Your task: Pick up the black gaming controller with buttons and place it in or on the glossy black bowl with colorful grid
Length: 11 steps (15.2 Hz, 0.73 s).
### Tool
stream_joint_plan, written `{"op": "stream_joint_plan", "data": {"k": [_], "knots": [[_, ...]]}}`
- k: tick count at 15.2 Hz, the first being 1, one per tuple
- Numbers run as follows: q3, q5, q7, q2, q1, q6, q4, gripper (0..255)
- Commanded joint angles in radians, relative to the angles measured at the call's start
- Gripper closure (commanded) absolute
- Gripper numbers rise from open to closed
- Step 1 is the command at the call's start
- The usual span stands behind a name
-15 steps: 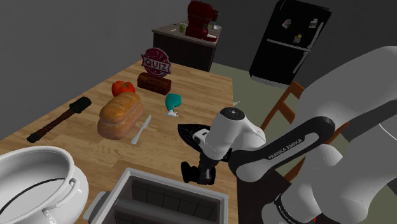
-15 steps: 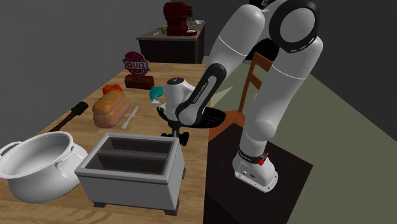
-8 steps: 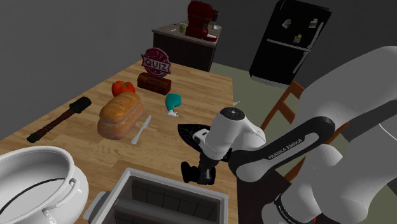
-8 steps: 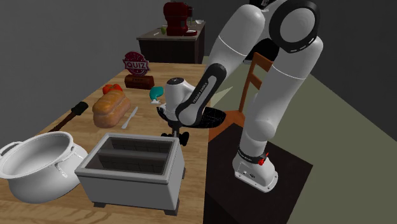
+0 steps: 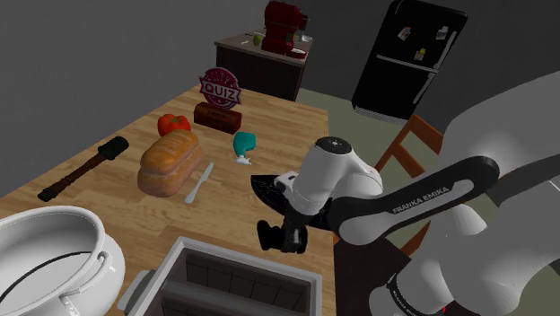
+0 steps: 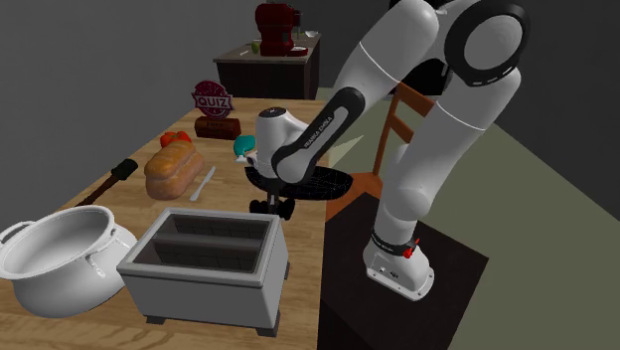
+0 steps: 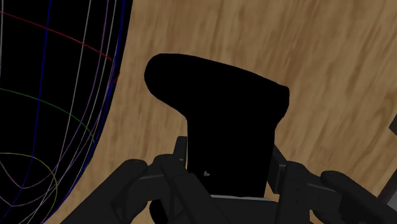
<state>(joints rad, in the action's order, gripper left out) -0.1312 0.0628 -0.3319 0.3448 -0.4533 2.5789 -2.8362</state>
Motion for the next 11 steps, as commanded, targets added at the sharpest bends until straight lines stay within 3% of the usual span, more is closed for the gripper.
{"op": "stream_joint_plan", "data": {"k": [1,11], "knots": [[0.002,0.002,-0.001,0.032,-0.003,-0.038,0.006,255],[0.012,0.004,-0.006,0.155,-0.006,-0.222,0.066,255]]}}
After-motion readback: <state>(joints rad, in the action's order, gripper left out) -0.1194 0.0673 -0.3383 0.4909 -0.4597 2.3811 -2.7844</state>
